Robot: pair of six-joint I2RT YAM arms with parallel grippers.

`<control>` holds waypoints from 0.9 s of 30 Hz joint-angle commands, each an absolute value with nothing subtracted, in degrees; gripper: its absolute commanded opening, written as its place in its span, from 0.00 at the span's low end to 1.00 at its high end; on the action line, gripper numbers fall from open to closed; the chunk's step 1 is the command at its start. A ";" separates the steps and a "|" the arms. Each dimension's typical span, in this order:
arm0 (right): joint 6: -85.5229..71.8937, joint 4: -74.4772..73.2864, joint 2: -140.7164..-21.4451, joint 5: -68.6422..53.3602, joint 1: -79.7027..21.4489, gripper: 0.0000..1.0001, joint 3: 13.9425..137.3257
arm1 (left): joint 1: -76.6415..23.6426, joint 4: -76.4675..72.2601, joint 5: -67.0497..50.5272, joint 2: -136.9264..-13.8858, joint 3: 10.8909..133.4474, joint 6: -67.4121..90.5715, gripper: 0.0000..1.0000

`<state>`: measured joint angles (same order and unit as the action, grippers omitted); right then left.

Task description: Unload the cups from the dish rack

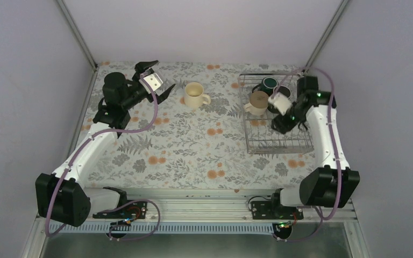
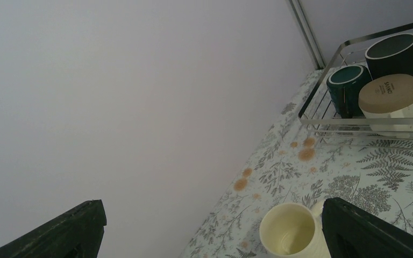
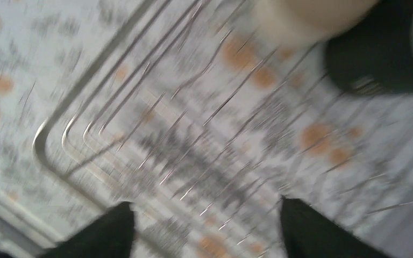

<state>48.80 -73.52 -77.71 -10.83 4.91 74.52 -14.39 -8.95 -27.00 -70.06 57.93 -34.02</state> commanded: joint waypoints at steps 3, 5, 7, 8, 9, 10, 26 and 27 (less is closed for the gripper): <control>41.40 -70.86 -90.19 -14.69 5.18 1.00 95.73 | -14.58 -10.56 -27.01 -71.16 58.48 -33.88 1.00; 40.27 -71.65 -97.60 -14.16 6.29 1.00 103.90 | -14.55 -10.38 -27.05 -71.41 58.56 -34.45 1.00; 37.94 -73.52 -106.34 -13.62 7.46 1.00 114.23 | -14.53 -10.44 -26.91 -71.54 58.38 -35.22 1.00; 36.69 -73.59 -109.85 -12.49 7.74 1.00 118.17 | -14.44 -10.51 -26.80 -71.56 58.21 -35.43 1.00; 35.89 -73.59 -112.96 -11.64 7.86 1.00 121.31 | -14.46 -10.62 -26.74 -71.67 58.00 -35.68 1.00; 35.32 -73.58 -115.62 -10.86 7.89 1.00 123.51 | -14.40 -10.70 -26.70 -71.78 57.86 -35.85 1.00; 33.42 -68.38 -121.30 -13.60 10.51 1.00 119.64 | -13.06 -12.12 -28.39 -74.37 56.74 -36.01 1.00; 33.49 -68.22 -120.76 -13.73 10.70 1.00 119.58 | -13.07 -12.13 -28.49 -74.44 56.70 -35.99 1.00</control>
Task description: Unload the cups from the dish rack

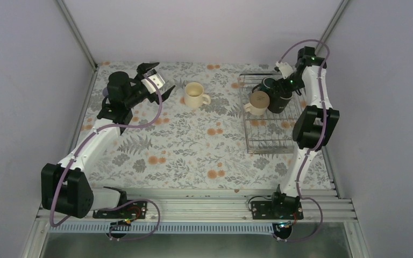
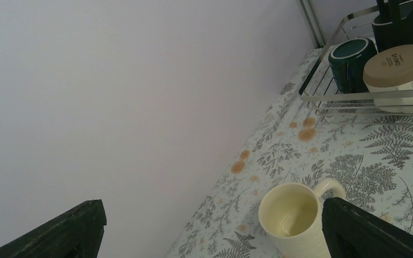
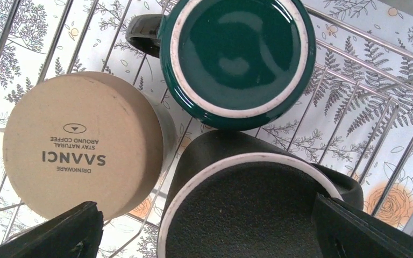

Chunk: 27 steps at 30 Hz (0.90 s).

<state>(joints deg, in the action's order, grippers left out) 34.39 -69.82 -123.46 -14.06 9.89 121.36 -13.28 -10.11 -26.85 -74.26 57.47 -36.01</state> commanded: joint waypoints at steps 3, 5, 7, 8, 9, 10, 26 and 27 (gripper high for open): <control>33.95 -67.76 -119.18 -13.38 11.30 1.00 118.90 | -13.02 -12.58 -28.75 -74.58 56.40 -35.64 1.00; 34.38 -67.14 -118.47 -13.03 12.03 1.00 118.39 | -13.02 -13.09 -28.96 -74.60 56.03 -35.43 1.00; 35.01 -67.29 -118.59 -13.16 13.11 1.00 119.01 | -13.04 -13.20 -29.06 -74.85 55.99 -35.30 1.00; 35.31 -67.35 -118.79 -13.57 13.82 1.00 119.88 | -13.02 -13.19 -29.02 -74.99 55.94 -35.38 1.00; 35.74 -67.28 -118.97 -14.02 14.72 1.00 120.72 | -13.01 -13.22 -29.08 -74.93 55.88 -35.47 1.00; 36.36 -67.20 -119.12 -14.40 15.67 1.00 121.43 | -13.02 -13.19 -29.09 -74.98 55.94 -35.70 1.00; 47.09 -64.86 -130.32 -13.95 19.00 0.04 130.04 | -12.66 -13.77 -28.88 -76.64 56.00 -35.22 1.00; 46.96 -64.56 -130.91 -14.26 18.92 0.04 130.86 | -12.71 -13.80 -28.80 -76.76 55.99 -35.32 1.00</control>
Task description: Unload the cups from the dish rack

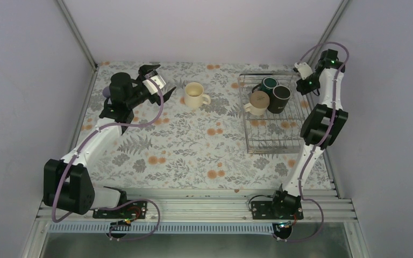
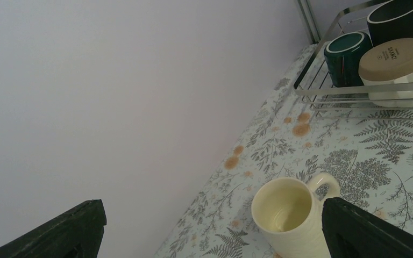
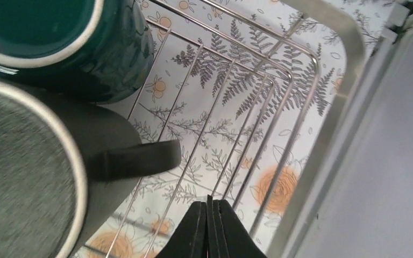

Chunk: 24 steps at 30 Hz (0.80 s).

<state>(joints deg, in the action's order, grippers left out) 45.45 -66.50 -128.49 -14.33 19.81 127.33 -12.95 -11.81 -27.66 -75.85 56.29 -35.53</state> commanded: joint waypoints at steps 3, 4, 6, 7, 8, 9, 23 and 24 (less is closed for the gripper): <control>46.38 -62.11 -131.94 -14.29 18.52 0.03 131.66 | -12.66 -14.08 -28.53 -76.87 55.66 -35.35 1.00; 46.14 -61.27 -132.26 -14.38 18.42 0.03 131.77 | -12.68 -14.26 -28.44 -77.02 55.52 -35.26 1.00; 45.63 -60.17 -133.21 -14.34 18.08 0.03 132.40 | -12.68 -14.56 -28.40 -77.23 55.33 -35.07 1.00; 45.54 -59.89 -133.86 -14.37 17.82 0.03 132.96 | -12.70 -14.71 -28.42 -77.39 55.26 -35.07 1.00; 45.50 -59.94 -134.59 -14.35 17.54 0.03 133.48 | -12.68 -14.90 -28.39 -77.55 55.28 -34.94 1.00; 45.37 -60.09 -135.36 -14.41 17.27 0.03 134.30 | -12.70 -14.98 -28.59 -77.74 55.28 -34.89 1.00; 44.48 -62.68 -139.57 -14.39 13.94 0.03 136.94 | -12.68 -14.85 -28.86 -78.78 55.14 -35.22 1.00; 44.59 -63.61 -139.27 -14.02 14.01 0.03 136.30 | -12.66 -14.85 -28.92 -78.71 55.05 -35.18 1.00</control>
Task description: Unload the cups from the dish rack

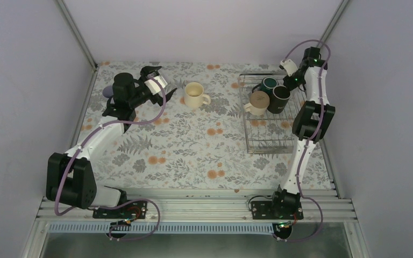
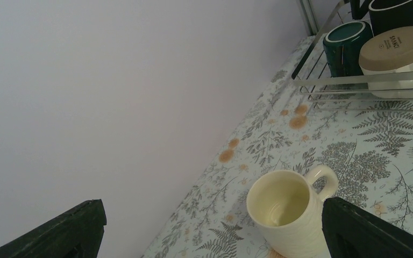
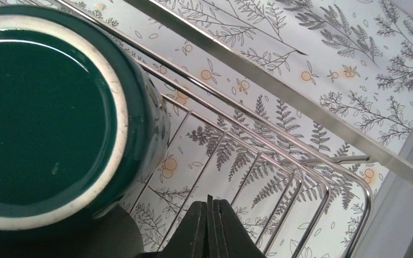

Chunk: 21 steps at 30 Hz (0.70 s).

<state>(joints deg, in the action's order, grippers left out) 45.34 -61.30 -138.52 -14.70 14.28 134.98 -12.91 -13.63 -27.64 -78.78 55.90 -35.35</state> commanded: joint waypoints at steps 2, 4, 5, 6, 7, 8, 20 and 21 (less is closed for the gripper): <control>44.67 -65.02 -138.26 -13.07 14.27 0.03 134.13 | -12.66 -14.81 -29.29 -78.83 55.02 -35.19 1.00; 44.90 -66.29 -136.29 -12.83 14.70 0.03 131.75 | -12.68 -14.77 -29.89 -79.06 55.10 -34.93 1.00; 44.99 -67.05 -135.52 -13.05 14.87 0.03 130.66 | -12.67 -14.77 -30.21 -79.14 55.23 -34.71 1.00; 45.19 -67.73 -134.67 -13.12 14.98 0.03 129.55 | -12.72 -14.77 -30.57 -79.30 55.43 -34.39 1.00; 45.40 -68.42 -133.85 -13.43 15.17 0.03 128.56 | -12.68 -14.62 -30.89 -79.42 55.57 -34.08 1.00; 45.43 -68.88 -133.07 -13.64 15.34 0.03 127.58 | -12.66 -14.43 -31.22 -79.46 55.81 -33.77 1.00; 45.16 -71.40 -122.27 -14.45 16.74 0.30 118.00 | -12.77 -12.57 -31.73 -77.82 55.61 -34.50 1.00; 45.13 -68.92 -120.62 -13.86 17.20 0.46 116.48 | -12.77 -12.57 -31.84 -77.83 55.68 -34.54 1.00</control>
